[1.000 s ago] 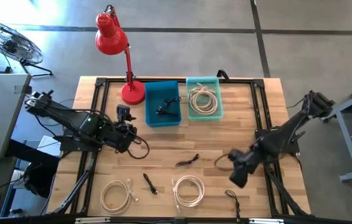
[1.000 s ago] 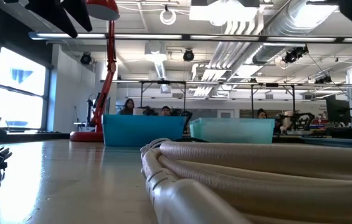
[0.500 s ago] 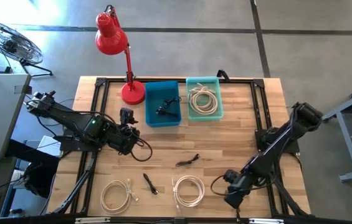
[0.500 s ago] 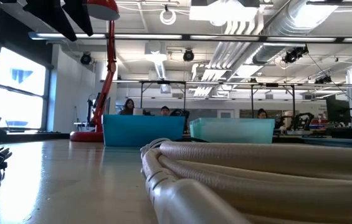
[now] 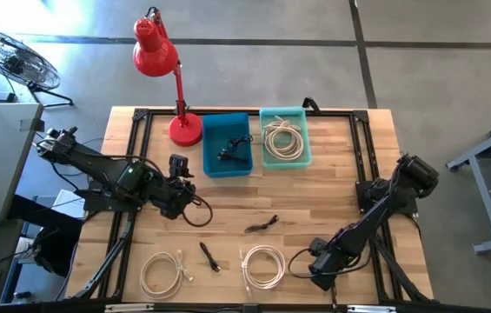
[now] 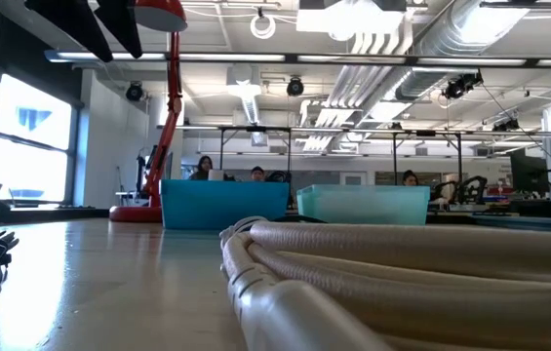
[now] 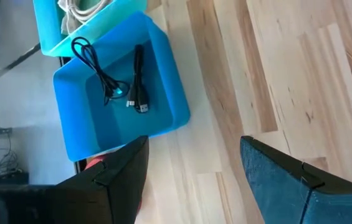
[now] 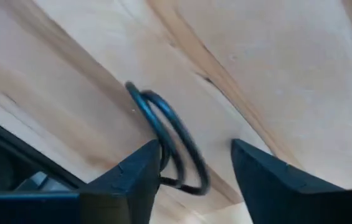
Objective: Pick & Place USB Port
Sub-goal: Put the black usb cable into the blue bin
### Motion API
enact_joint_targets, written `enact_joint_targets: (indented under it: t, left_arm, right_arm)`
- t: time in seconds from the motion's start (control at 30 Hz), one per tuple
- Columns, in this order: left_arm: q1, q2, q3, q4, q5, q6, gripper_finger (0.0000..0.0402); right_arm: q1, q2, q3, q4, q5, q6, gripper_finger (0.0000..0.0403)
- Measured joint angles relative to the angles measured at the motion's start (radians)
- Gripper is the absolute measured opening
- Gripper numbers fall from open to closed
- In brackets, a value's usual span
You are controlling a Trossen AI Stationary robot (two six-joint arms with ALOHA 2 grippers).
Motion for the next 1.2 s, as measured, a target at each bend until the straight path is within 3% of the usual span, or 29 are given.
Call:
enact_joint_targets:
  t: [0.1, 0.2, 0.27, 0.4, 0.6, 0.83, 1.0, 1.2]
  left_arm:
    - [0.0, 0.0, 0.0, 0.0, 0.0, -0.001, 0.0248]
    - [0.0, 0.0, 0.0, 0.005, -0.005, 0.0, 0.0248]
    - [0.0, 0.0, 0.0, 0.03, -0.033, 0.004, 0.0248]
    - [0.0, 0.0, 0.0, 0.125, -0.098, 0.069, 0.0248]
    - [0.0, 0.0, 0.0, 0.273, -0.08, 0.262, 0.024]
    - [0.0, -0.009, -0.001, 0.261, -0.083, 0.26, 0.0221]
    - [0.0, -0.016, -0.001, 0.345, -0.135, 0.283, 0.0214]
    - [0.0, -0.015, -0.001, 0.447, -0.136, 0.328, 0.0213]
  right_arm:
    - [0.0, 0.006, 0.002, -0.021, 0.008, -0.026, 0.0123]
    - [-0.015, 0.005, 0.002, -0.038, 0.024, -0.068, 0.0036]
    - [-0.032, 0.001, 0.0, -0.059, 0.043, -0.112, 0.0013]
    - [-0.089, -0.017, 0.0, -0.109, 0.116, -0.224, 0.0008]
    - [-0.196, -0.095, -0.002, -0.21, 0.337, -0.425, 0.0004]
    - [-0.279, -0.272, -0.001, -0.306, 0.589, -0.615, 0.0002]
    - [-0.301, -0.428, -0.001, -0.246, 0.808, -0.839, 0.0001]
    - [-0.302, -0.549, -0.001, -0.014, 0.994, -1.249, 0.0001]
